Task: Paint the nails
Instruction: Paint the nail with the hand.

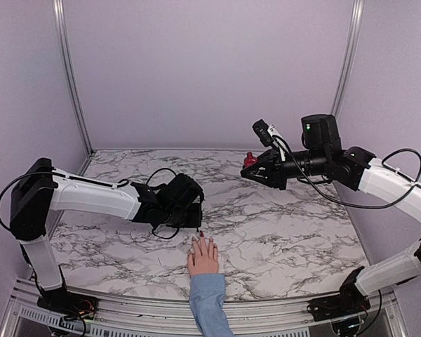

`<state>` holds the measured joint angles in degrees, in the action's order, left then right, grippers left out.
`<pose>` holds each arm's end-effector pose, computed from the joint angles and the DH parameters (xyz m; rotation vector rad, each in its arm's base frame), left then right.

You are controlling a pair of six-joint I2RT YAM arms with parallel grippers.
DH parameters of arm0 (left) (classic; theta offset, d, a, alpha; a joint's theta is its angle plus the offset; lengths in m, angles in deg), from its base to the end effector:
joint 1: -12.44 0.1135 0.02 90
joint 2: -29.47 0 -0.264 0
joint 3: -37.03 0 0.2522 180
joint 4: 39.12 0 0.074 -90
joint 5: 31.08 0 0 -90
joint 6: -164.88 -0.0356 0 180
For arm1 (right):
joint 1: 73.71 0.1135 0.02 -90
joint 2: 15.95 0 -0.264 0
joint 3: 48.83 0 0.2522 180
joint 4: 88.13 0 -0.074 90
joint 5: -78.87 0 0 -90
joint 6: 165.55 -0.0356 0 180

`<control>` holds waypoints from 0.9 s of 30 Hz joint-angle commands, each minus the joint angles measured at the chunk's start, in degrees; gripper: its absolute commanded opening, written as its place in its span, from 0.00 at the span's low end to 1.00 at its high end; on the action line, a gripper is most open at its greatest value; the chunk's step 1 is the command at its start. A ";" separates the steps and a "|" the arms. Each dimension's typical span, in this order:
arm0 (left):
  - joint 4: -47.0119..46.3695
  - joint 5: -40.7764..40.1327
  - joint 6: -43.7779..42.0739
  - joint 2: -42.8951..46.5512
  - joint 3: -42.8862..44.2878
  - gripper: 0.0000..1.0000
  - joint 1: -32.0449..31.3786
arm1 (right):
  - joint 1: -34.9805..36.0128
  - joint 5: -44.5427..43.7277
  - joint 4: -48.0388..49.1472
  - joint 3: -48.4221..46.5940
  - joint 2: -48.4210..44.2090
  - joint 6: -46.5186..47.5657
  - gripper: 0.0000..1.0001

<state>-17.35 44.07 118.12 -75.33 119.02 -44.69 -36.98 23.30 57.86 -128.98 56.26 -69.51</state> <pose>0.2232 -0.3286 0.1949 0.1592 2.3829 -0.5676 0.2140 0.1848 0.3543 -1.1057 1.7472 0.9418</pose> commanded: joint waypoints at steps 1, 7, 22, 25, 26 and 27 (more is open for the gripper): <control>-2.28 3.36 -0.33 0.57 -0.96 0.00 -0.51 | -0.47 0.81 0.47 -0.41 -1.29 0.02 0.00; -3.25 3.13 0.05 -0.52 -0.45 0.00 -0.68 | -0.54 0.63 0.22 -0.76 -1.01 0.11 0.00; -3.18 2.34 0.14 -2.07 0.13 0.00 -0.28 | -0.49 0.19 0.13 -1.24 -0.10 0.55 0.00; -3.20 2.32 0.08 -2.32 0.33 0.00 -0.03 | -0.52 0.11 0.12 -1.36 0.11 0.55 0.00; -3.26 2.34 0.01 -2.39 0.40 0.00 -0.01 | -0.48 0.11 0.12 -1.42 0.18 0.56 0.00; -3.26 2.33 -0.08 -2.50 0.54 0.00 0.06 | -0.51 0.11 0.12 -1.44 0.26 0.55 0.00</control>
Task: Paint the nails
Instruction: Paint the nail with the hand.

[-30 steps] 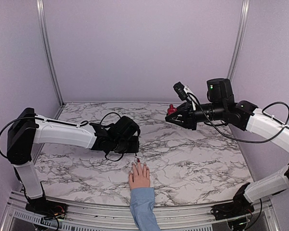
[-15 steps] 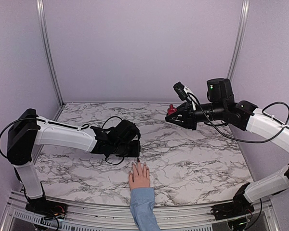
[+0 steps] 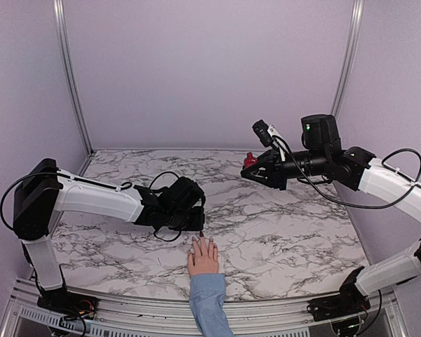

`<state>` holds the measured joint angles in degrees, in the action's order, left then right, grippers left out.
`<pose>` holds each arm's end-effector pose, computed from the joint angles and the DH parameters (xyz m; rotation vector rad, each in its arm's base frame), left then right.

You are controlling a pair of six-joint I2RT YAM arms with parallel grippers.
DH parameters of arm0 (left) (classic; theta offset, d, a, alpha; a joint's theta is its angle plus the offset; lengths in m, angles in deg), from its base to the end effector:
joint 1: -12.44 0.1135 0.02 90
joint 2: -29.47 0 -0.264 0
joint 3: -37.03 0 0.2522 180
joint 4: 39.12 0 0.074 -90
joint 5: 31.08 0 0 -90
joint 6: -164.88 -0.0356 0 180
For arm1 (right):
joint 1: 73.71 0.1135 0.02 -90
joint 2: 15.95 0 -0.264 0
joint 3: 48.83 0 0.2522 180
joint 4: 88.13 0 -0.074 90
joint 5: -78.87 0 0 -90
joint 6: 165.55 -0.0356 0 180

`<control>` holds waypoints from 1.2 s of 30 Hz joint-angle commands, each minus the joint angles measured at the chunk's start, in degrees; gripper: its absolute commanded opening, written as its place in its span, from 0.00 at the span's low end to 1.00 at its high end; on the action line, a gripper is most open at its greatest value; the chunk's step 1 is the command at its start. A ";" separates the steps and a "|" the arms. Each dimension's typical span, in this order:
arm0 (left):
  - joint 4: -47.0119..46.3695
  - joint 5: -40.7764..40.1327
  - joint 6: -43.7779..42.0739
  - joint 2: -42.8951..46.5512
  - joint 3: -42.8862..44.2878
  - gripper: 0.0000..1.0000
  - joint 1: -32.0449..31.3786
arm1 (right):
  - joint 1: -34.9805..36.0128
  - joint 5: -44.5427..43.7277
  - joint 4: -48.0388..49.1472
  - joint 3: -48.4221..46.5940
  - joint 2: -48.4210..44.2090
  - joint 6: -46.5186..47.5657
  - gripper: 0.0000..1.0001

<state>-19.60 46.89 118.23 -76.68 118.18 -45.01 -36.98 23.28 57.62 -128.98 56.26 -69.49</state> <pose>0.2212 -0.3328 0.1842 0.1903 2.4061 -0.6168 0.2138 0.1846 0.3539 -1.1064 1.7514 0.9416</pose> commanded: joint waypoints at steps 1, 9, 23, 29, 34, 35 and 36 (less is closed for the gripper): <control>-1.01 -0.40 -0.25 -1.28 1.42 0.00 0.45 | -0.48 0.13 0.36 -1.46 0.30 0.60 0.00; -1.61 -0.42 -0.68 -1.60 1.90 0.00 1.07 | -0.47 -0.05 0.20 -1.81 0.92 0.79 0.00; -2.66 0.54 -1.25 -2.35 2.62 0.00 1.64 | -0.47 -0.21 0.02 -2.34 1.69 1.06 0.00; -2.86 0.85 -1.38 -2.48 2.73 0.00 1.98 | -0.52 -0.27 -0.24 -2.60 1.88 1.14 0.00; -3.01 0.27 -1.81 -1.85 2.71 0.00 2.42 | -0.50 -0.29 -0.43 -2.70 1.89 1.23 0.00; -3.15 0.11 -2.11 -1.44 2.74 0.00 2.43 | -0.52 -0.31 -0.43 -2.69 1.84 1.23 0.00; -3.25 0.27 -2.58 -1.09 2.85 0.00 2.43 | -0.50 -0.26 -0.43 -2.69 1.82 1.21 0.00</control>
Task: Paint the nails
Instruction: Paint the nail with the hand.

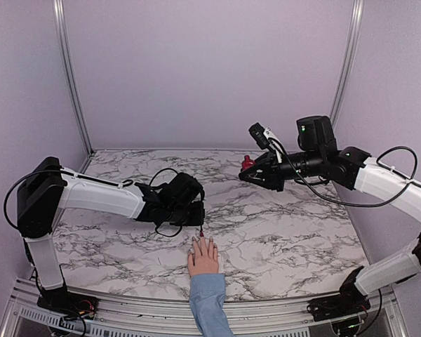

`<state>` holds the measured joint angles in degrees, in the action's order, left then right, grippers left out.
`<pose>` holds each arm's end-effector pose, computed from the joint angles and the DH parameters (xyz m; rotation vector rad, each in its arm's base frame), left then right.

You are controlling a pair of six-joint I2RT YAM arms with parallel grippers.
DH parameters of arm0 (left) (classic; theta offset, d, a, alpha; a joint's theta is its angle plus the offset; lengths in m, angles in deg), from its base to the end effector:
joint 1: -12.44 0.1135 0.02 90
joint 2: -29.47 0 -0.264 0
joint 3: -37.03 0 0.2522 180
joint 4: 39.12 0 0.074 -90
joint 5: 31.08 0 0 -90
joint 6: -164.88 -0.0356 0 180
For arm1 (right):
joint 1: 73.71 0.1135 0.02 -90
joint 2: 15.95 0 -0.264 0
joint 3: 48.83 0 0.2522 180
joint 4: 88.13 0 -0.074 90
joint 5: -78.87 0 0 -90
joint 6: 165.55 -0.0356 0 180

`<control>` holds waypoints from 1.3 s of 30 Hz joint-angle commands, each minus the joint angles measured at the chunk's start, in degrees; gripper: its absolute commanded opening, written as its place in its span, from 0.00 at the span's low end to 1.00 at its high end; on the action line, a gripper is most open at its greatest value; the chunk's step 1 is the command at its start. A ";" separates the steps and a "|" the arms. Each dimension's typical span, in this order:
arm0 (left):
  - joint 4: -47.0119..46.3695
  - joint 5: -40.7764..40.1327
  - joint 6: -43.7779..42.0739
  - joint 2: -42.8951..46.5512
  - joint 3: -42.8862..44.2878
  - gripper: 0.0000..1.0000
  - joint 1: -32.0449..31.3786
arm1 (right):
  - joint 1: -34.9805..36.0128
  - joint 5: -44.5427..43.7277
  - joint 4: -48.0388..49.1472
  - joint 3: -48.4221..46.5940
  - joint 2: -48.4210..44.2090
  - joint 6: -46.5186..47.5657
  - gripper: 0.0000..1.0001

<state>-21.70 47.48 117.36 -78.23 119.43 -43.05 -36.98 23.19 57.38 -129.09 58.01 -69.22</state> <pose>0.2371 -0.3324 0.1833 0.1662 2.3797 -0.6305 0.2195 0.1888 0.3461 -1.1140 1.7826 0.9404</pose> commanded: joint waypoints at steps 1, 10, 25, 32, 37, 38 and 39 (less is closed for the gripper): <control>-1.17 -0.30 -2.20 0.78 1.73 0.00 0.46 | -0.52 -0.08 -0.07 -2.58 0.05 0.88 0.00; -1.20 -1.12 -2.86 4.19 -0.09 0.00 0.00 | -0.52 0.74 0.30 -2.33 -0.20 0.48 0.00; 0.07 -0.23 -1.47 2.74 -1.87 0.00 -1.21 | -0.52 0.66 0.19 -2.20 -0.30 0.35 0.00; 0.47 0.89 -0.95 1.10 -1.08 0.00 -1.12 | -0.49 0.40 -0.01 -2.37 -0.04 0.52 0.00; 0.47 0.96 -0.81 0.96 -1.18 0.00 -0.88 | -0.47 0.35 -0.01 -2.41 0.14 0.53 0.00; 0.47 0.96 -0.82 0.96 -1.22 0.00 -0.79 | -0.44 0.31 -0.01 -2.41 0.22 0.53 0.00; 0.48 0.96 -0.71 0.85 -1.29 0.00 -0.73 | -0.51 0.30 -0.01 -2.48 0.23 0.53 0.00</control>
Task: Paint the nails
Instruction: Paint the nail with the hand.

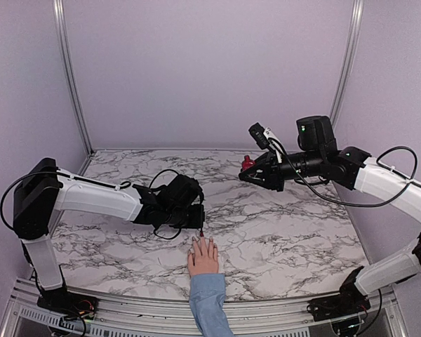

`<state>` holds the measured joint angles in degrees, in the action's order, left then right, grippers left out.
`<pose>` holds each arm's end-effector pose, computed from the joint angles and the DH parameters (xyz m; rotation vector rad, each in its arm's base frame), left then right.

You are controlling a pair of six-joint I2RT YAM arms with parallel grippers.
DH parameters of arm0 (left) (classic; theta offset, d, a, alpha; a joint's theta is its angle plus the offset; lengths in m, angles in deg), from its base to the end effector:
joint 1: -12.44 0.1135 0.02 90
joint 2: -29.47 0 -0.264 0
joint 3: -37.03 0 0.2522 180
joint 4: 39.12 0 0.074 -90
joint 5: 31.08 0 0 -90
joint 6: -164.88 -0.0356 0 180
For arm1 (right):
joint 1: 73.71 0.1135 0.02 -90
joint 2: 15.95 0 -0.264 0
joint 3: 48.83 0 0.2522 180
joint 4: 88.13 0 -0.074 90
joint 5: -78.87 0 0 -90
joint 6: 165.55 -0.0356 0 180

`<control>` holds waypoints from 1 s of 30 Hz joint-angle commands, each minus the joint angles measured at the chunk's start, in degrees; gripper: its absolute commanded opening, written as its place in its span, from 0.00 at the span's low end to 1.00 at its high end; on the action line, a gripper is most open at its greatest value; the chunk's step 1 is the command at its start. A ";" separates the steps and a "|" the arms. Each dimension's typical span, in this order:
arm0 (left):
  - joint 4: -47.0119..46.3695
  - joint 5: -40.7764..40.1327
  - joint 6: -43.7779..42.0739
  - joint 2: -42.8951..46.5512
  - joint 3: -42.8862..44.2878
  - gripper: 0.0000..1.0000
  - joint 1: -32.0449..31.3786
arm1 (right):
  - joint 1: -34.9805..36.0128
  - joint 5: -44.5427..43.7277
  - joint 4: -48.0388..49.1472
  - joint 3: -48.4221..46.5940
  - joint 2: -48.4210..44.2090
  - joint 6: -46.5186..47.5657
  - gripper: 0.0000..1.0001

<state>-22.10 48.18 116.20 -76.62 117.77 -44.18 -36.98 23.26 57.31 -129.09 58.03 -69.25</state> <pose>0.2265 -0.3317 0.1857 0.2193 2.3760 -0.6467 0.2195 0.1889 0.3459 -1.1145 1.7841 0.9421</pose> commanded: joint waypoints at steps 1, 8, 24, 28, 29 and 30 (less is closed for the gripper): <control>0.93 0.32 0.49 -0.83 0.35 0.00 0.45 | -0.52 0.24 0.05 -2.42 0.20 0.65 0.00; 1.12 0.45 1.09 -1.53 0.52 0.00 1.03 | -0.51 0.00 -0.20 -2.47 0.29 0.81 0.00; 1.56 0.10 1.09 -2.09 0.77 0.00 1.73 | -0.48 -0.29 -0.33 -2.67 0.60 1.01 0.00; 1.52 0.35 0.96 -2.26 0.95 0.00 1.91 | -0.47 -0.38 -0.38 -2.83 0.81 1.12 0.00; 1.56 0.37 0.91 -2.36 0.96 0.00 1.95 | -0.51 -0.36 -0.38 -2.83 0.82 1.16 0.00; 1.57 0.35 0.89 -2.37 1.04 0.00 2.02 | -0.50 -0.45 -0.38 -2.84 0.90 1.16 0.00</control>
<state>-22.03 48.44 117.14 -78.10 117.79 -42.72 -36.98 23.19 57.01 -129.11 58.53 -69.01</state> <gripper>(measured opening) 0.146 0.194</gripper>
